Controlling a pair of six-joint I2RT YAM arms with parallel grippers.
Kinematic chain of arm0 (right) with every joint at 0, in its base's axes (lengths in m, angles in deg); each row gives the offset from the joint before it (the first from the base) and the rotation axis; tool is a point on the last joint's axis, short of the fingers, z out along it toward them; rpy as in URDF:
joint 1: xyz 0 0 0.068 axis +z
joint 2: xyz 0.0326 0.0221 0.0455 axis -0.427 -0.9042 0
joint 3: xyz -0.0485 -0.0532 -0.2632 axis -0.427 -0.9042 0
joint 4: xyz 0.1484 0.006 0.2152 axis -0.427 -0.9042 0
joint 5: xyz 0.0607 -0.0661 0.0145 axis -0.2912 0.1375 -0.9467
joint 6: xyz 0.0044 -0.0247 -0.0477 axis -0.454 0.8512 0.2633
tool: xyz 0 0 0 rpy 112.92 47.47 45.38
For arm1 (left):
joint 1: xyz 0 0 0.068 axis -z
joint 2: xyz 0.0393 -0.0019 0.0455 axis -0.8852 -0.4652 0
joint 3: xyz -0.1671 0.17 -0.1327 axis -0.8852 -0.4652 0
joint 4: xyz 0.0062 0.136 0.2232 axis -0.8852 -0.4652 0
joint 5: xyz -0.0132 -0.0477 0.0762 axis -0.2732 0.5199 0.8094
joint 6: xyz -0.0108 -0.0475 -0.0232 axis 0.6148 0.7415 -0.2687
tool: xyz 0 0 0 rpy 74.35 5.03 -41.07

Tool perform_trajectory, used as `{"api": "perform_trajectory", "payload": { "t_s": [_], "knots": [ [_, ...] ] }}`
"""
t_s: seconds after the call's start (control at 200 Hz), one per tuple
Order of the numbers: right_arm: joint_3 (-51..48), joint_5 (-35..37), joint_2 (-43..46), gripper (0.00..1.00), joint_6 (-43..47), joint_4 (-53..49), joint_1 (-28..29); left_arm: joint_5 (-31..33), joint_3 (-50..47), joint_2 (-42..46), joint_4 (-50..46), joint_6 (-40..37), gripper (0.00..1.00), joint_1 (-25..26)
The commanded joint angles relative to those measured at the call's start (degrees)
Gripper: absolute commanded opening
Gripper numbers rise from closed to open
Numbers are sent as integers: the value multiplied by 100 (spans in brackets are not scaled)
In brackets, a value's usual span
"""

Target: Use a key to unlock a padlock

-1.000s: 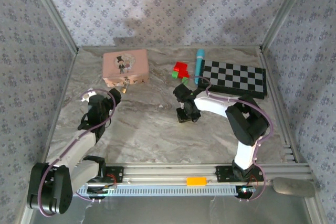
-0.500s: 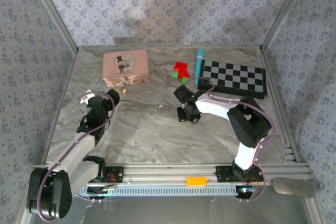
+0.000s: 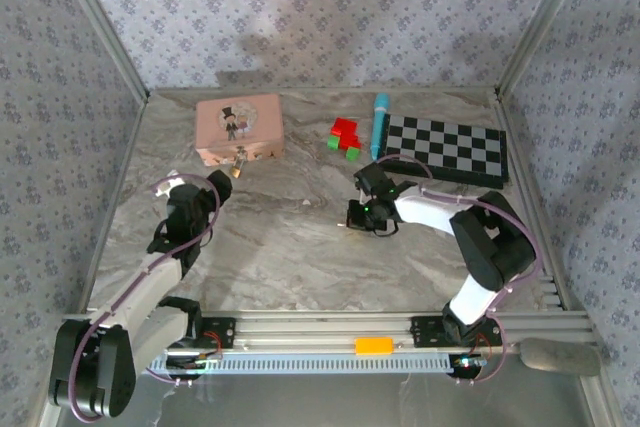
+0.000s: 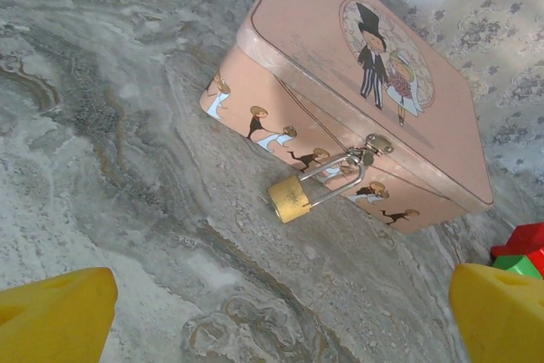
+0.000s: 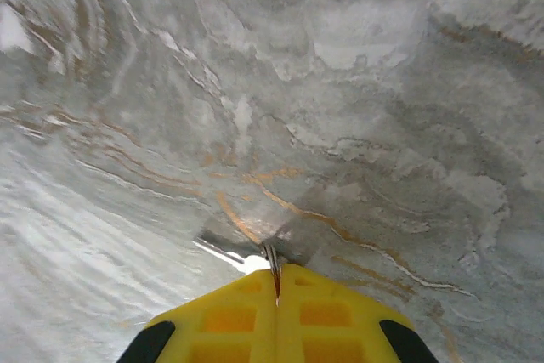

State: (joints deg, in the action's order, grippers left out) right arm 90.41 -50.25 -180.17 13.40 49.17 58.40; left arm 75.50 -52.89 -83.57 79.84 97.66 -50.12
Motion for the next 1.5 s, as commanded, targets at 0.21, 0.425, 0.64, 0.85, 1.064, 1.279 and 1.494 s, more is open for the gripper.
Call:
{"api": "perform_trajectory", "payload": {
  "t_s": [0.21,0.425,0.64,0.85,1.064,1.279,1.494],
  "knots": [
    [-164,-1325,871,0,-623,1050,-595,-596,586,-492,403,9,99,483],
    [-107,-1507,1133,0,-776,1317,-768,-797,729,-1149,1059,693,96,1232],
    [-219,-1690,1120,0,-1166,2150,-666,-818,1050,-2270,1820,2390,97,2200],
    [-176,-1558,1074,0,-995,2298,-453,-1178,1426,-3465,2976,4369,100,2616],
    [-49,-1532,860,0,-811,2520,-288,-1616,1676,-4347,4044,5725,99,2723],
    [5,-1609,537,0,-819,2928,-258,-1654,1706,-4460,4393,6253,98,2774],
    [180,-1768,176,0,-867,3308,-182,-1873,1772,-4580,4771,6586,96,2778]
  ]
}}
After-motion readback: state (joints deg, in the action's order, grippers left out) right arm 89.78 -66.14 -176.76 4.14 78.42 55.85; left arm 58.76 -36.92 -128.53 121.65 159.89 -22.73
